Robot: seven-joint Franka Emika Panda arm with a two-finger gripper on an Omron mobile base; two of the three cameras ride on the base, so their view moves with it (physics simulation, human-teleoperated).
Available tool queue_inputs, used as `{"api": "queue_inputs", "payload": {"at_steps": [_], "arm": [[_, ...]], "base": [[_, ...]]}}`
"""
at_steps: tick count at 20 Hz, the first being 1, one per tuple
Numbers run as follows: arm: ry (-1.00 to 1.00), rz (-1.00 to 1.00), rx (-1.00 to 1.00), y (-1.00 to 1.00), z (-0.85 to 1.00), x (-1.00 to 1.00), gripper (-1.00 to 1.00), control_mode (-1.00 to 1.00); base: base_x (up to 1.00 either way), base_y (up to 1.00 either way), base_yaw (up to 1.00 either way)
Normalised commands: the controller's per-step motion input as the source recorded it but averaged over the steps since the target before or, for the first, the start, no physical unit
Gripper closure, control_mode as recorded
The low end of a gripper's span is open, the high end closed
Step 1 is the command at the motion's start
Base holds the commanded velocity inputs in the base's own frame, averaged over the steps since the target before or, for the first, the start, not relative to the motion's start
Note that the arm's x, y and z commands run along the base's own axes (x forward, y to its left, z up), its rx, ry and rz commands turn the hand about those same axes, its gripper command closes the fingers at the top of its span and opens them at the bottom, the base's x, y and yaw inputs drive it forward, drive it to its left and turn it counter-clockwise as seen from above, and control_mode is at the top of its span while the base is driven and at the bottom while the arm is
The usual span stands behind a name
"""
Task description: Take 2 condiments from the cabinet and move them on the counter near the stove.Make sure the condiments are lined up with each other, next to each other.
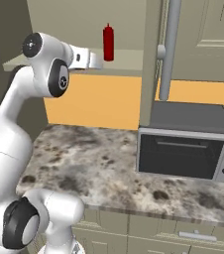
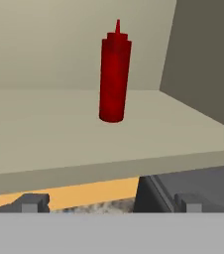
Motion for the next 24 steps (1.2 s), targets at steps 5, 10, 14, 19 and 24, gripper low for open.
{"api": "queue_inputs", "payload": {"at_steps": [5, 10, 14, 19, 24], "arm": [[0.00, -0.04, 0.00, -0.13, 0.04, 0.46, -1.00, -1.00], [0.00, -0.04, 0.00, -0.15, 0.12, 0.38, -1.00, -1.00], [-0.03, -0.02, 0.00, -0.09, 0.15, 0.26, -1.00, -1.00], [-0.01, 0.00, 0.00, -0.01, 0.09, 0.25, -1.00, -1.00], [0.00, 0.00, 0.00, 0.00, 0.04, 0.21, -1.00, -1.00]], "base": [[0.00, 0.00, 0.00], [0.00, 0.00, 0.00], [0.00, 0.00, 0.00], [0.00, 0.00, 0.00], [0.00, 0.00, 0.00]]}}
